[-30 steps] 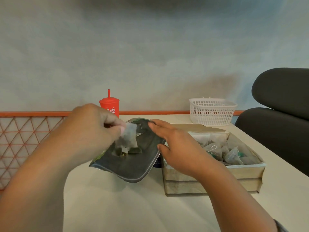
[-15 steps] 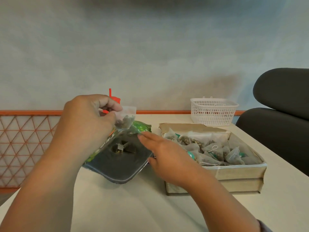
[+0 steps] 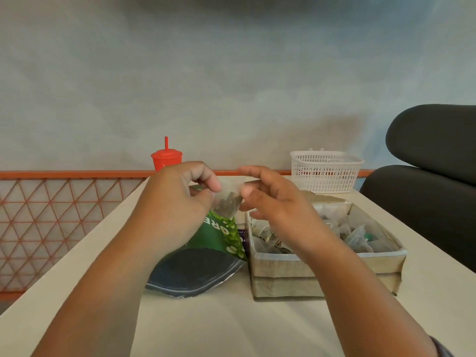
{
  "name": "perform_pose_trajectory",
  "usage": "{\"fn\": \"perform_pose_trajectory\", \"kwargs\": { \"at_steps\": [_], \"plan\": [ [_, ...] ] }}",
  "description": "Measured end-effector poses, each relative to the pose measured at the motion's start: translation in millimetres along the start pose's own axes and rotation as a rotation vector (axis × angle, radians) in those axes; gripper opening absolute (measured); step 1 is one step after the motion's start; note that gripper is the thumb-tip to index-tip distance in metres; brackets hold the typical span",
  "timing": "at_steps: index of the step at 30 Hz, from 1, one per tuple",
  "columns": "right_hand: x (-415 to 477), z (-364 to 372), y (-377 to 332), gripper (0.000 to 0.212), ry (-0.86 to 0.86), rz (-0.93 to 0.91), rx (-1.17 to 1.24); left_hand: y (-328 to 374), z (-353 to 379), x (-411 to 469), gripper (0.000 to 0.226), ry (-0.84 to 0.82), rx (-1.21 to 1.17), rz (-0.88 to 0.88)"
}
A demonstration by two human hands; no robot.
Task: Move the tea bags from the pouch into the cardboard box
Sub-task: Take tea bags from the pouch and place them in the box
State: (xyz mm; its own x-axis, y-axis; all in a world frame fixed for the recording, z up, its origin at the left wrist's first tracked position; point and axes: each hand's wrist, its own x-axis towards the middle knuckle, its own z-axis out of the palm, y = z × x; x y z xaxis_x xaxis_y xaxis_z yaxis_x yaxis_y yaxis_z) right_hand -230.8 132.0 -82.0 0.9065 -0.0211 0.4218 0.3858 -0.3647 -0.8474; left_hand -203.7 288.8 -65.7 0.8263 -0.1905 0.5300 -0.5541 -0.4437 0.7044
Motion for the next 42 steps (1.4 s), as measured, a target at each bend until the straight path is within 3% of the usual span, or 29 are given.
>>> {"fn": "perform_pose_trajectory", "kwargs": {
  "at_steps": [3, 8, 15, 20, 24, 34, 42],
  "plan": [
    [-0.3, -6.1, -4.5, 0.011, 0.031, -0.028, 0.031, -0.5, 7.4, -0.8, 0.027, -0.040, -0.045, 0.026],
    [-0.9, -21.9, -6.7, 0.016, 0.123, -0.016, -0.043, 3.7, 20.2, -4.6, 0.024, -0.075, -0.052, 0.076],
    [-3.2, -69.9, -1.1, 0.019, 0.364, -0.010, -0.168, -6.5, 24.6, -2.6, 0.019, -0.155, 0.219, 0.076],
    [-5.9, -105.5, 14.2, 0.023, 0.566, 0.012, -0.163, -31.2, 23.7, 4.4, 0.070, -0.413, 0.592, -0.025],
    [-10.3, -123.1, 24.4, 0.024, 0.657, 0.045, -0.179, -44.2, 29.5, 5.1, 0.088, -0.471, 0.728, -0.077],
    [-2.9, -128.2, 69.7, 0.019, 0.758, 0.278, -0.428, -57.5, 36.4, 5.0, 0.069, -0.443, 0.772, -0.052],
    [-2.1, -129.2, 65.8, 0.022, 0.693, 0.291, -0.428, -49.4, 29.6, 10.1, 0.051, -0.221, 0.703, 0.064]
  ]
}}
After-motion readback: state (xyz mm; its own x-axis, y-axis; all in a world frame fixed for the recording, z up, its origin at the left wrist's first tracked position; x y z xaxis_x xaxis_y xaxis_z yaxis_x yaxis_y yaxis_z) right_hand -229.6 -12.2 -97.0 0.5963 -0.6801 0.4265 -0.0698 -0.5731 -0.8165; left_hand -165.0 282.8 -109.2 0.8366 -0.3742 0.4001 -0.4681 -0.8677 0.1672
